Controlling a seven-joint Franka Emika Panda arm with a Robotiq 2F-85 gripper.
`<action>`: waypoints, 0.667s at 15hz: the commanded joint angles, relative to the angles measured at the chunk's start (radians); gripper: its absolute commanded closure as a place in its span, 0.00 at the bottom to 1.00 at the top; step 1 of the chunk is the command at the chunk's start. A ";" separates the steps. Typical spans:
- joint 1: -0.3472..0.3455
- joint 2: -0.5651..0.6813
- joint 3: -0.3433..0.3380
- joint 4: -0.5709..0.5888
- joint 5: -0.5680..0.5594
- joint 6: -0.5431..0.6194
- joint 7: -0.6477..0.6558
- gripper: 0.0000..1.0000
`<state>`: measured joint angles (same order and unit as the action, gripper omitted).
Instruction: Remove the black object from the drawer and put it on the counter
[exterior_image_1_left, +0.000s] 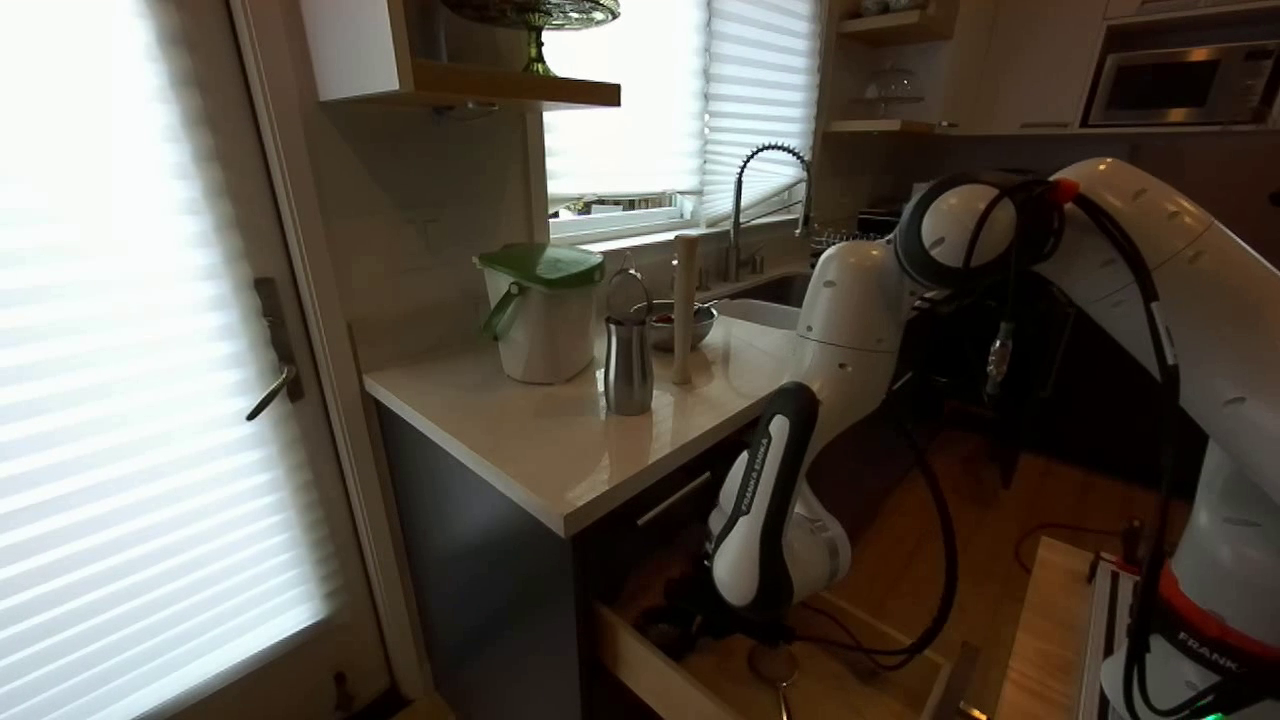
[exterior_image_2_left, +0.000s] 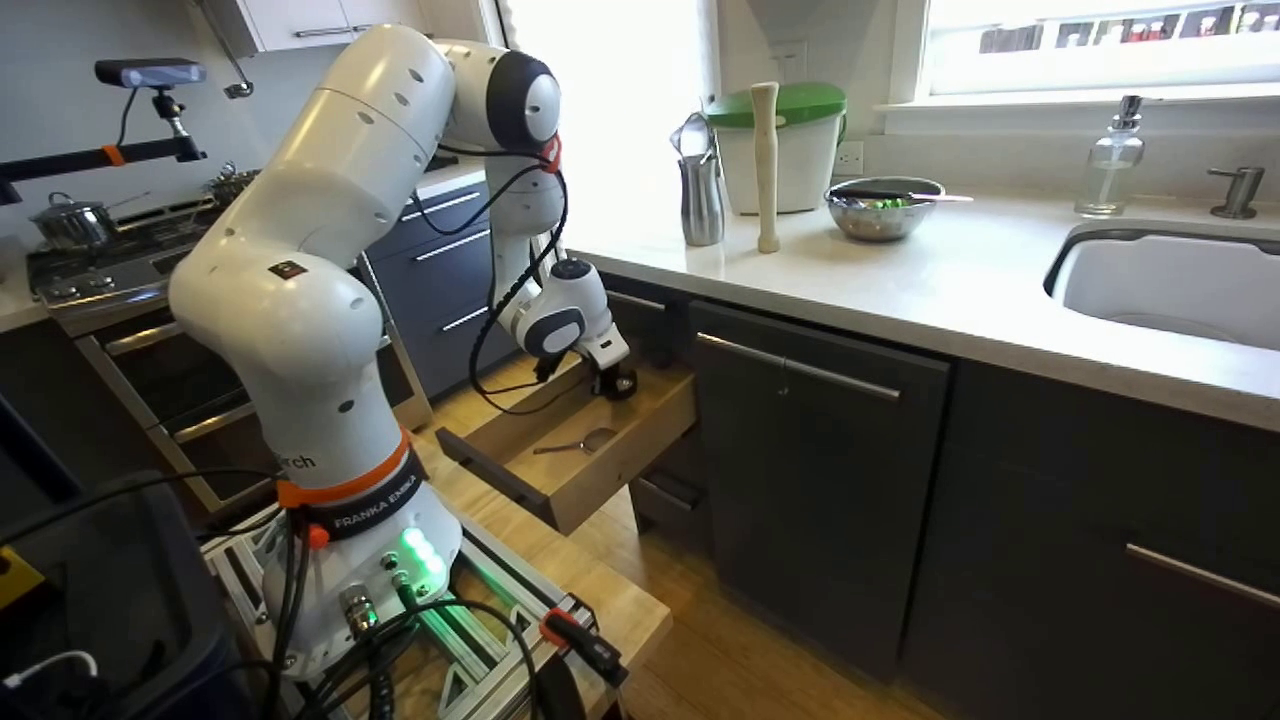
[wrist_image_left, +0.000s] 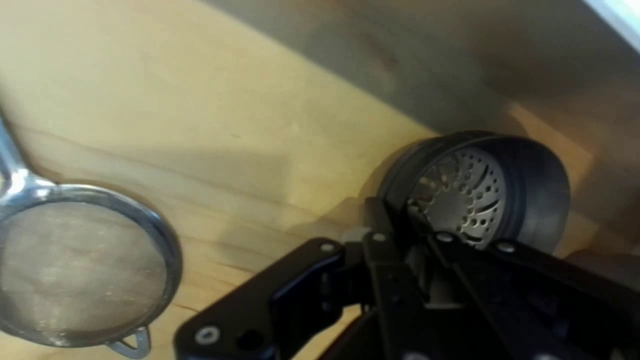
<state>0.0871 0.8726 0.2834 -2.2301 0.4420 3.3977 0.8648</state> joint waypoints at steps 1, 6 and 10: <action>0.046 -0.127 -0.029 -0.170 0.043 -0.020 -0.010 0.97; 0.011 -0.320 0.024 -0.432 0.014 0.058 -0.026 0.97; -0.002 -0.522 0.074 -0.580 -0.039 0.003 -0.042 0.97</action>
<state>0.1189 0.5331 0.3092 -2.6766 0.4561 3.4506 0.8336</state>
